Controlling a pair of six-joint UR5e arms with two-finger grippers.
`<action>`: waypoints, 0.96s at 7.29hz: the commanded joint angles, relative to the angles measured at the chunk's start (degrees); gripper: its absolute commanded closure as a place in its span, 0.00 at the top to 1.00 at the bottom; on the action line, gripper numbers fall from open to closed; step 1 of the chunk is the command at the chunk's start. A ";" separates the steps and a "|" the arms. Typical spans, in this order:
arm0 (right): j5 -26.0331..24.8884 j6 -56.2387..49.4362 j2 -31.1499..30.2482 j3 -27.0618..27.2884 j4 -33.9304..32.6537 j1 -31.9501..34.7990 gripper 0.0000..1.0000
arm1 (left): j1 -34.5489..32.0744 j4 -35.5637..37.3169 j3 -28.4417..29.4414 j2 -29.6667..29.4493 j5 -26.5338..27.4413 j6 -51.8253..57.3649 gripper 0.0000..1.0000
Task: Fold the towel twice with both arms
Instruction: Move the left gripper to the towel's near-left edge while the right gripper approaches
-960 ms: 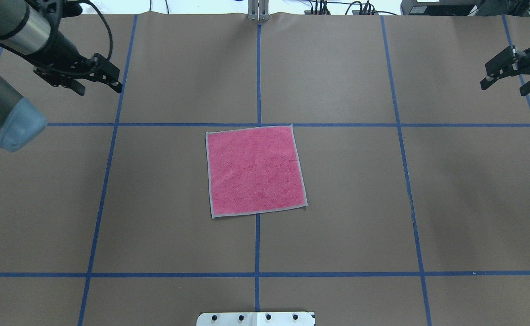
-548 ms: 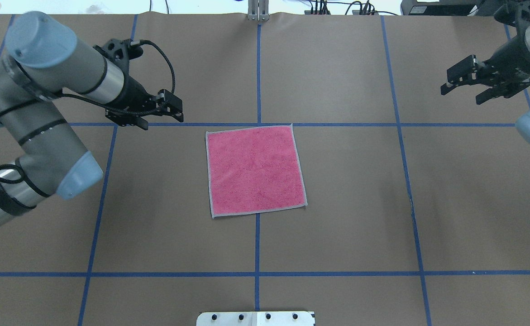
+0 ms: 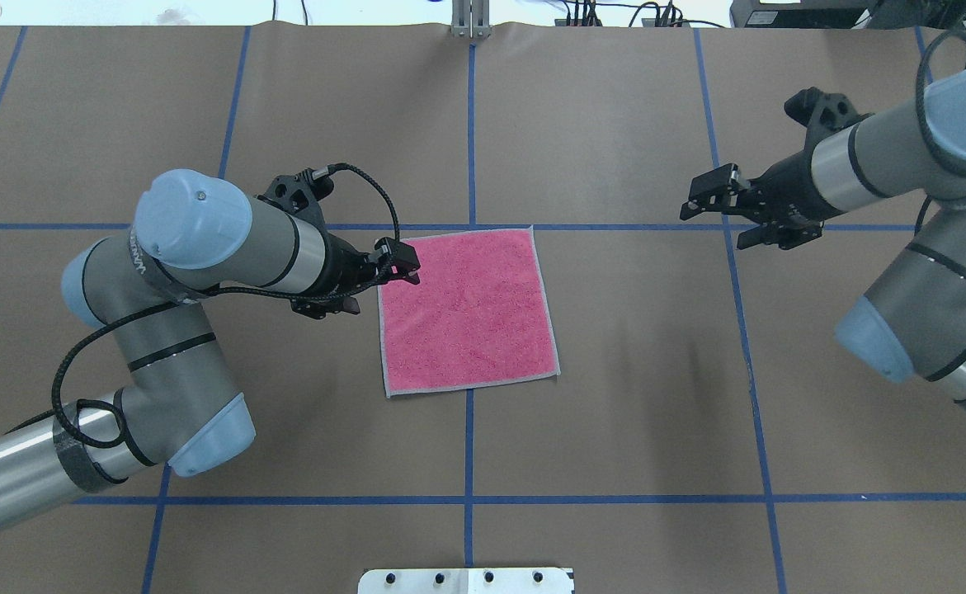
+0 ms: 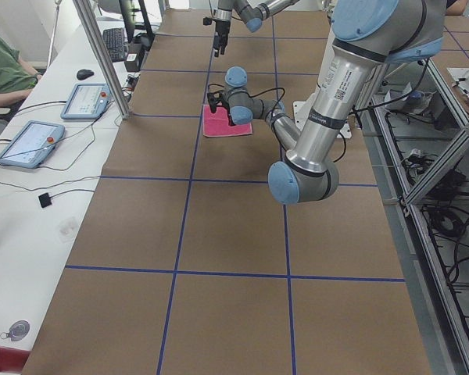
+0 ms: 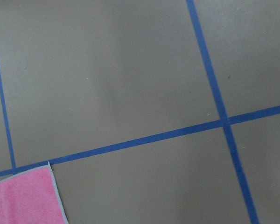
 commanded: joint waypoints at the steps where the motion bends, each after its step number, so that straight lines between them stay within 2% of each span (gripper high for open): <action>1: -1.13 3.35 0.20 1.11 2.21 -3.69 1.00 | 4.87 0.06 0.39 0.50 0.59 -3.02 1.00; 3: -1.13 3.35 0.55 2.16 2.21 -5.36 1.00 | 7.00 0.14 2.15 0.77 2.95 -2.93 1.00; 6: -1.04 3.35 0.64 2.26 2.21 -5.90 1.00 | 7.80 0.14 2.59 0.77 3.05 -2.76 0.98; 7: -0.86 3.35 0.56 3.04 2.12 -6.08 1.00 | 7.89 0.14 2.68 0.77 3.05 -2.67 0.94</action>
